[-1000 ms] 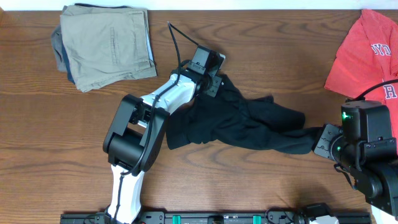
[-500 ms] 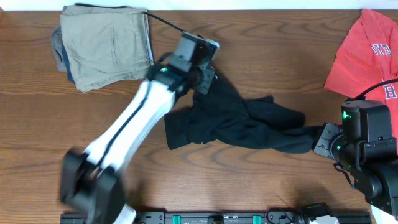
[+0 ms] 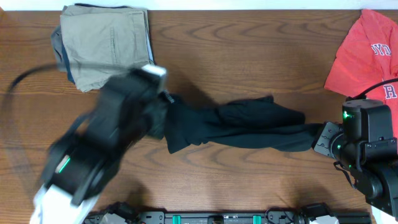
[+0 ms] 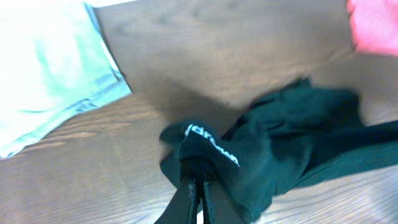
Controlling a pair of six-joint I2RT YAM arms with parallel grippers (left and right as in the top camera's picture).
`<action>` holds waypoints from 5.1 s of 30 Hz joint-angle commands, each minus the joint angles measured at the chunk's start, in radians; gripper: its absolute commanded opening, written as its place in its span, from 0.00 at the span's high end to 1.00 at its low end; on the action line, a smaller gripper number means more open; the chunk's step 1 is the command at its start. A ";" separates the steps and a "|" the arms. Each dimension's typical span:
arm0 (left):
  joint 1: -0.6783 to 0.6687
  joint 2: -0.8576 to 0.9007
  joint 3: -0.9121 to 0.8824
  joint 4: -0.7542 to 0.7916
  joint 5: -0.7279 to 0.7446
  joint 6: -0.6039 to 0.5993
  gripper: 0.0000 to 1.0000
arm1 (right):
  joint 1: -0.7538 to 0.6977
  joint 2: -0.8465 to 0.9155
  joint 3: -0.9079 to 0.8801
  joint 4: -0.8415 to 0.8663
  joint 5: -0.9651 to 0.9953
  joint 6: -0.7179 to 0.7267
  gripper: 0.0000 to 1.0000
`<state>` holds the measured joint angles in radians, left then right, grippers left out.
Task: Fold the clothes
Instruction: 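Lift the shirt with both grippers and lay it flat at center, then release the shirt and move the left gripper to its lower left hem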
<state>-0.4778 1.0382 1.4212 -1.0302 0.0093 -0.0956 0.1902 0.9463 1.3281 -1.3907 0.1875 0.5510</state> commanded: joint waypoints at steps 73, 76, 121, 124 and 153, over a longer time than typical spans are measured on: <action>0.157 0.706 0.311 -0.386 0.180 -0.090 0.02 | -0.261 0.832 0.496 -0.070 0.032 -0.111 0.01; 0.131 0.706 0.251 -0.441 0.185 -0.099 0.02 | -0.261 0.832 0.483 -0.077 0.017 -0.111 0.01; -0.121 0.599 -0.342 -0.017 0.249 -0.309 0.94 | -0.261 0.832 0.154 0.073 -0.090 -0.111 0.01; -0.121 0.500 -0.317 -0.064 0.227 -0.310 0.94 | -0.261 0.832 0.154 0.071 -0.090 -0.111 0.01; -0.121 0.510 -0.392 -0.131 0.121 -0.349 0.05 | -0.385 0.832 0.148 0.061 0.003 0.062 0.01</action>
<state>-0.5983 1.5471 1.0645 -1.1584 0.1242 -0.4236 -0.1390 1.7943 1.4853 -1.3407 0.1616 0.5632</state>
